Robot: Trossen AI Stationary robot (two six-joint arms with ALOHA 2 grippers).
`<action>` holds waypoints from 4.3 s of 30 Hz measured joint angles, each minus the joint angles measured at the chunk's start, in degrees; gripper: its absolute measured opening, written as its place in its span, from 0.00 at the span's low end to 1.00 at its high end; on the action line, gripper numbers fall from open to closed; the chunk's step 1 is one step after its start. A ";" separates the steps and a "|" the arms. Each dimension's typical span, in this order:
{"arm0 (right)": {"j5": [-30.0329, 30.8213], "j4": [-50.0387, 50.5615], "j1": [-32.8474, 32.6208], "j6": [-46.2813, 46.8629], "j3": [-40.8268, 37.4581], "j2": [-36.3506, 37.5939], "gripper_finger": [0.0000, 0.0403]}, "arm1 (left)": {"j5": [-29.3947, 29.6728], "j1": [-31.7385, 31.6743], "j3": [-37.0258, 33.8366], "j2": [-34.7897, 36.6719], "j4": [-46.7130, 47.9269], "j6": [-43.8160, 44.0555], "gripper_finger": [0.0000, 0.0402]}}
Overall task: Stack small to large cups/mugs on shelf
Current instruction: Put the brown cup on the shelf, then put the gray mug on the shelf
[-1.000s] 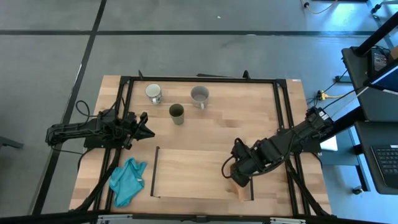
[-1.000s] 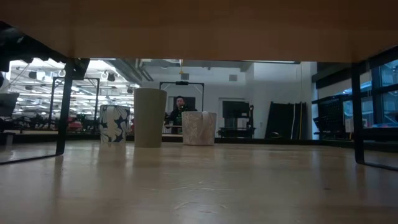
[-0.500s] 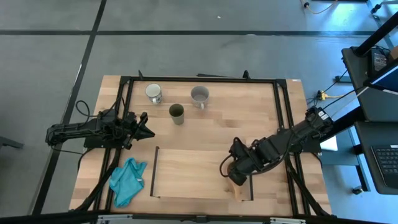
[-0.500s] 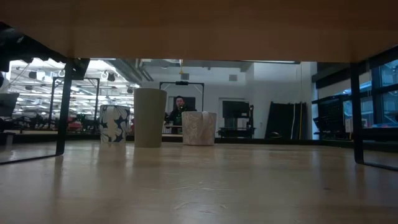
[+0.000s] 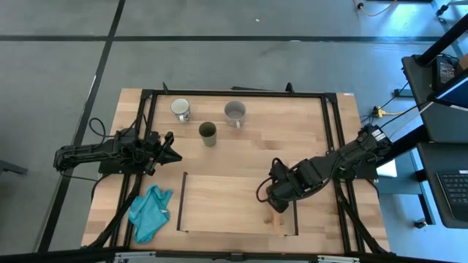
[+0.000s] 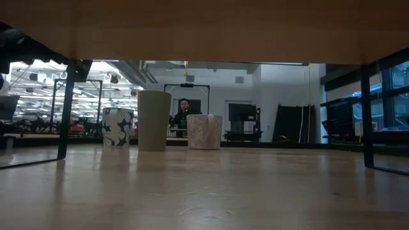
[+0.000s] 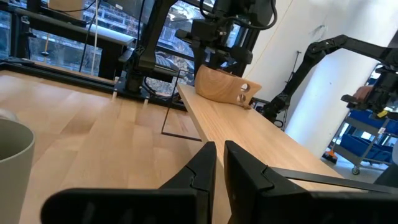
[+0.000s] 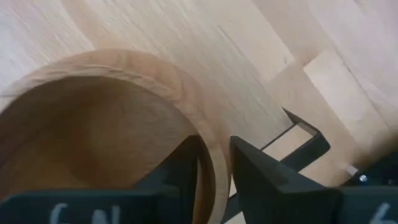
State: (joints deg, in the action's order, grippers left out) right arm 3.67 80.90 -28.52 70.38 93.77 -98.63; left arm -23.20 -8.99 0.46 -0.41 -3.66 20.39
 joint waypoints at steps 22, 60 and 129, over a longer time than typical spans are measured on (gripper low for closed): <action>4.32 1.73 0.67 -2.12 3.95 0.07 0.39 | 0.00 0.00 0.01 -0.02 0.00 -0.01 0.07; 3.72 -0.88 2.24 -10.68 3.97 2.40 0.48 | 0.00 0.02 0.01 0.00 0.00 -0.01 0.07; -11.90 -45.58 47.99 -23.97 3.99 3.78 0.48 | 38.01 0.00 0.01 -0.01 -48.04 7.14 0.07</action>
State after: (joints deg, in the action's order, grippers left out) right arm -8.24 35.32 19.47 46.41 97.76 -94.85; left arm 14.80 -8.99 0.47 -0.42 -51.70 27.53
